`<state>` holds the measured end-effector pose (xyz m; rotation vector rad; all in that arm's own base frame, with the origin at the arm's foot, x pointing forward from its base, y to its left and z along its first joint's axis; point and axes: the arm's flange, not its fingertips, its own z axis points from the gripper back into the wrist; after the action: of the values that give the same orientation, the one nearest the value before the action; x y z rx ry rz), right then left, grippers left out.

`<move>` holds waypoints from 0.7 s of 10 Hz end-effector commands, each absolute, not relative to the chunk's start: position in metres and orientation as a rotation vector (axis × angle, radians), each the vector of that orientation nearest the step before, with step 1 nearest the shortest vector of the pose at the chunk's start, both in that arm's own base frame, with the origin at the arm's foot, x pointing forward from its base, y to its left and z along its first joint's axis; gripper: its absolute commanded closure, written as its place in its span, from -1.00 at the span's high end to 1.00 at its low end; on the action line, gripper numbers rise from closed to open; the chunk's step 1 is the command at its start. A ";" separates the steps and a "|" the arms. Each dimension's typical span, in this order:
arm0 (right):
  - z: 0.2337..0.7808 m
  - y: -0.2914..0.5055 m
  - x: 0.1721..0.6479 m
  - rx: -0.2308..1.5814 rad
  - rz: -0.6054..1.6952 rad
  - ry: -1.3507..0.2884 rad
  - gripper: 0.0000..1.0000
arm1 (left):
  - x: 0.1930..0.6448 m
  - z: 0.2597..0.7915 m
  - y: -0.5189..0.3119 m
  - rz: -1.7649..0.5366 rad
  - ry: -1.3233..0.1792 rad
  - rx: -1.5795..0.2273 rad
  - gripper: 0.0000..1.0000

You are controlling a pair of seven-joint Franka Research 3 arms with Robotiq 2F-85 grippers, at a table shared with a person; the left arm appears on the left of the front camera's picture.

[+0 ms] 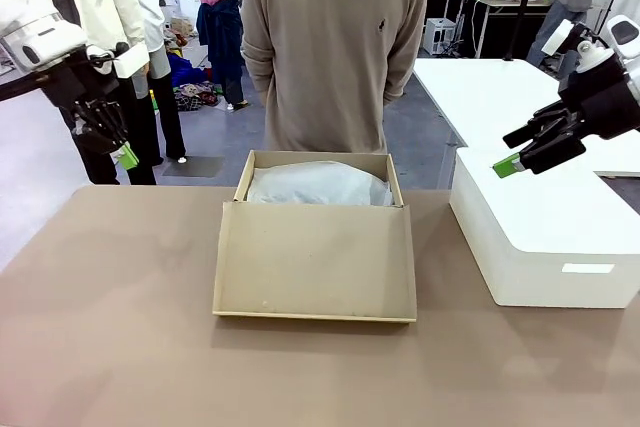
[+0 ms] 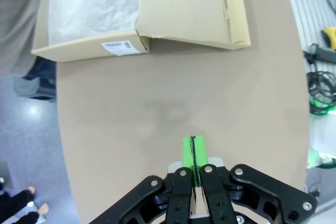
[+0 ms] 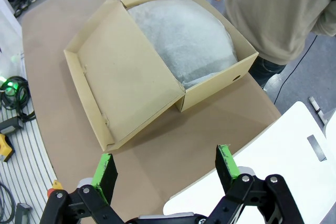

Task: Pack the shoes into the box.
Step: Close the Shoes Box.

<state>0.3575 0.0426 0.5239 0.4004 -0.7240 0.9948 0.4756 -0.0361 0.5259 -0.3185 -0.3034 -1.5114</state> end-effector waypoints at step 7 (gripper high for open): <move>0.522 0.041 0.361 0.425 1.014 -0.753 1.00 | 0.469 0.497 -0.054 -1.309 -0.428 -0.319 -1.00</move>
<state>0.3575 0.0426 0.5239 0.4004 -0.7240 0.9949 0.4780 -0.0472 0.5062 -0.3063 -0.3701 -1.3642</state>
